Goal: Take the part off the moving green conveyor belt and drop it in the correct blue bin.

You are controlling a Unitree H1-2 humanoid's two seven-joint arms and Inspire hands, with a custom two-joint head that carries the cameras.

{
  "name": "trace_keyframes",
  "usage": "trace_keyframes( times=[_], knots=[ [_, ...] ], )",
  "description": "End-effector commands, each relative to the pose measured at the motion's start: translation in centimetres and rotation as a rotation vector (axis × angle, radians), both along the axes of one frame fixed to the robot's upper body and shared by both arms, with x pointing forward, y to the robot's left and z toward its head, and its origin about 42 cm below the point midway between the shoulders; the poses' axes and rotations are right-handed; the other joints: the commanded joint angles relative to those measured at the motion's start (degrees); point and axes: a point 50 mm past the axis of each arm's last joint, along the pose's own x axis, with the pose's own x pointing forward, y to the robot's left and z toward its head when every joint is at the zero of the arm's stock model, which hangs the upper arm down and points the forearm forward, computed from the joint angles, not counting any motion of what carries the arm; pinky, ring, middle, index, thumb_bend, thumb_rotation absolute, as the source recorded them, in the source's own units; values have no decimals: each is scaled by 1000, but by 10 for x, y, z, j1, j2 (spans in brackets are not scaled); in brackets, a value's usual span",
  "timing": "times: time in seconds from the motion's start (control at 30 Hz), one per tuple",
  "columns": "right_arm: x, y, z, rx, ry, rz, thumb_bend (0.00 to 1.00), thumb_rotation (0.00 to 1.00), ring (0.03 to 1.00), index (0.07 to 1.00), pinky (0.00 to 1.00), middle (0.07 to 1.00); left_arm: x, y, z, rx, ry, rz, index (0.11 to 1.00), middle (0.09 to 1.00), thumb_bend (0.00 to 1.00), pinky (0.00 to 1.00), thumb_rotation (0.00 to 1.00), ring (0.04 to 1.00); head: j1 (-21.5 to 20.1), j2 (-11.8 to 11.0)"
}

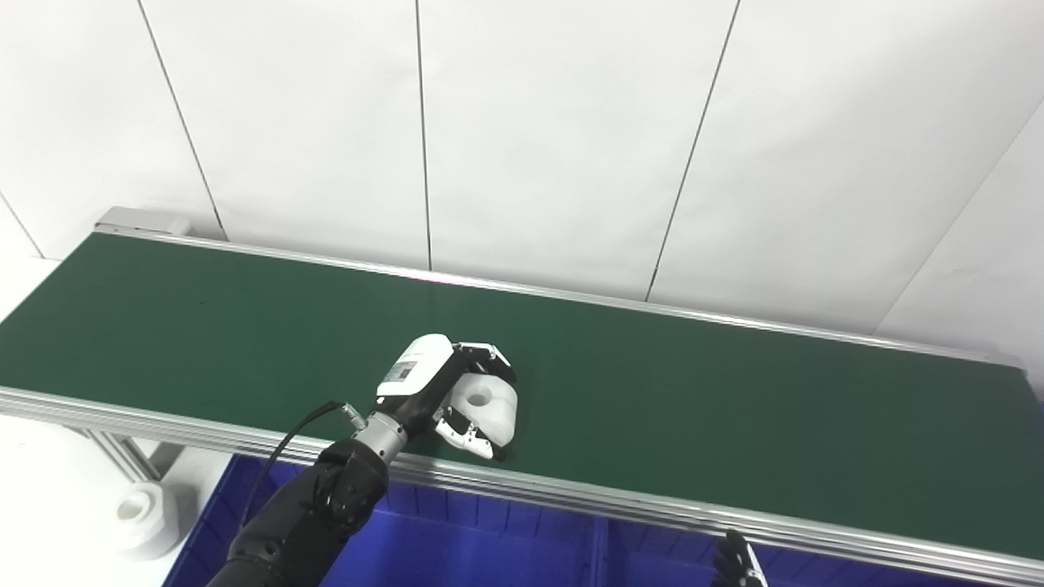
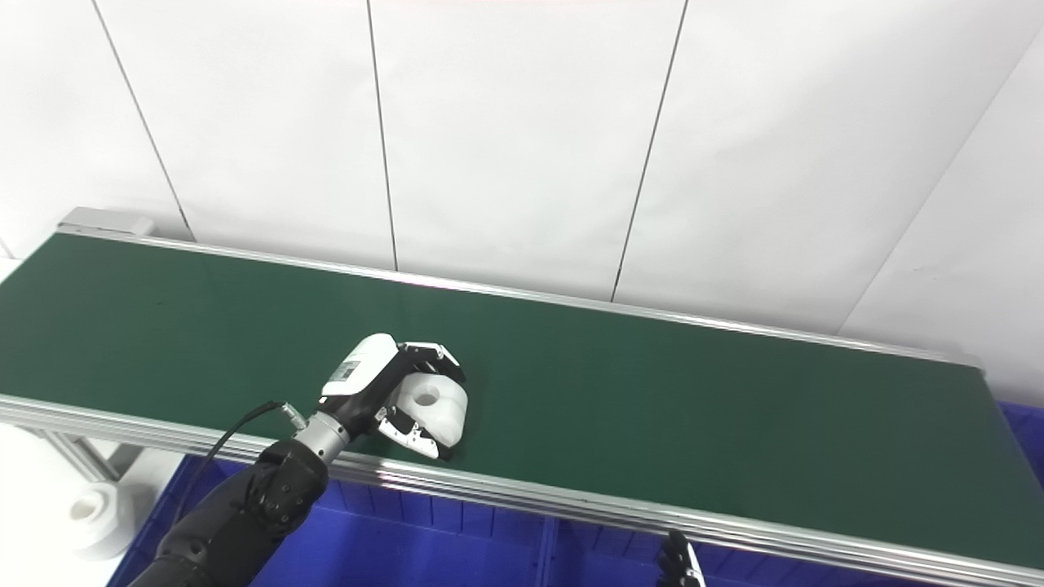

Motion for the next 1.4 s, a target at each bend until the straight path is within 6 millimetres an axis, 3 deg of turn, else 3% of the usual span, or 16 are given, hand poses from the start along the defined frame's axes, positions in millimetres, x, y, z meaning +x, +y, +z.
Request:
trace_keyframes(
  times=[0.0, 0.07, 0.13, 0.2, 0.3, 0.53, 0.67, 0.7, 0.83, 1.13, 1.2, 1.23, 1.27, 1.3, 1.33, 1.37],
  knots=[
    [1, 5, 14, 2, -94, -1, 764, 855, 938, 970, 911, 959, 6, 13, 25, -44, -78, -8, 510, 481, 514, 441, 0, 512, -3, 3],
    [1, 7, 18, 4, -109, 4, 791, 853, 939, 969, 913, 959, -5, 16, 37, -108, -103, -24, 514, 478, 514, 431, 0, 504, -45, 28],
    [1, 10, 22, 6, -123, 17, 779, 849, 948, 971, 913, 963, -17, 17, 45, -161, -126, -48, 510, 482, 514, 438, 0, 510, -54, 33],
    [1, 14, 28, 5, -146, 18, 769, 842, 951, 970, 914, 961, -31, 19, 52, -211, -123, -81, 509, 484, 514, 448, 0, 520, -91, 59],
    [3, 20, 36, 6, -177, 14, 742, 832, 949, 969, 916, 959, -49, 18, 55, -271, -105, -121, 513, 483, 514, 462, 0, 528, -112, 79],
    [11, 29, 54, 13, -186, 5, 731, 840, 954, 979, 936, 961, -89, 4, 37, -325, -11, -173, 520, 475, 513, 441, 0, 501, -131, 114],
    [11, 27, 60, 3, -180, 12, 722, 864, 962, 982, 950, 967, -108, -7, 20, -302, 40, -192, 520, 471, 513, 411, 0, 485, -125, 121],
    [11, 26, 61, 1, -179, 14, 715, 868, 963, 985, 946, 968, -113, -9, 16, -285, 53, -200, 505, 479, 515, 362, 0, 427, -122, 123],
    [10, 25, 62, -5, -176, 20, 705, 871, 965, 988, 947, 969, -123, -15, 2, -207, 112, -238, 531, 452, 511, 399, 0, 455, -120, 128],
    [11, 24, 64, -24, -173, 30, 707, 881, 974, 992, 954, 975, -125, -22, -20, -18, 283, -231, 500, 488, 513, 353, 0, 432, -122, 132],
    [11, 24, 63, -27, -171, 28, 713, 882, 972, 992, 954, 975, -123, -23, -22, 30, 323, -226, 533, 468, 509, 392, 0, 482, -121, 131],
    [10, 24, 63, -28, -170, 26, 712, 883, 969, 991, 951, 973, -121, -24, -24, 61, 351, -223, 516, 588, 505, 484, 28, 566, -121, 131],
    [10, 24, 63, -28, -169, 25, 719, 887, 968, 989, 952, 970, -120, -25, -26, 102, 382, -221, 718, 784, 552, 698, 137, 762, -120, 131],
    [10, 24, 63, -28, -169, 24, 720, 887, 968, 989, 952, 970, -119, -25, -27, 131, 404, -218, 747, 798, 559, 715, 150, 778, -120, 131],
    [9, 24, 63, -27, -165, 24, 722, 887, 968, 989, 951, 969, -118, -26, -28, 148, 418, -214, 866, 872, 592, 786, 214, 850, -117, 131],
    [9, 24, 63, -26, -162, 24, 722, 886, 967, 989, 950, 969, -118, -26, -29, 156, 425, -211, 898, 897, 603, 807, 237, 873, -117, 131]
  ],
)
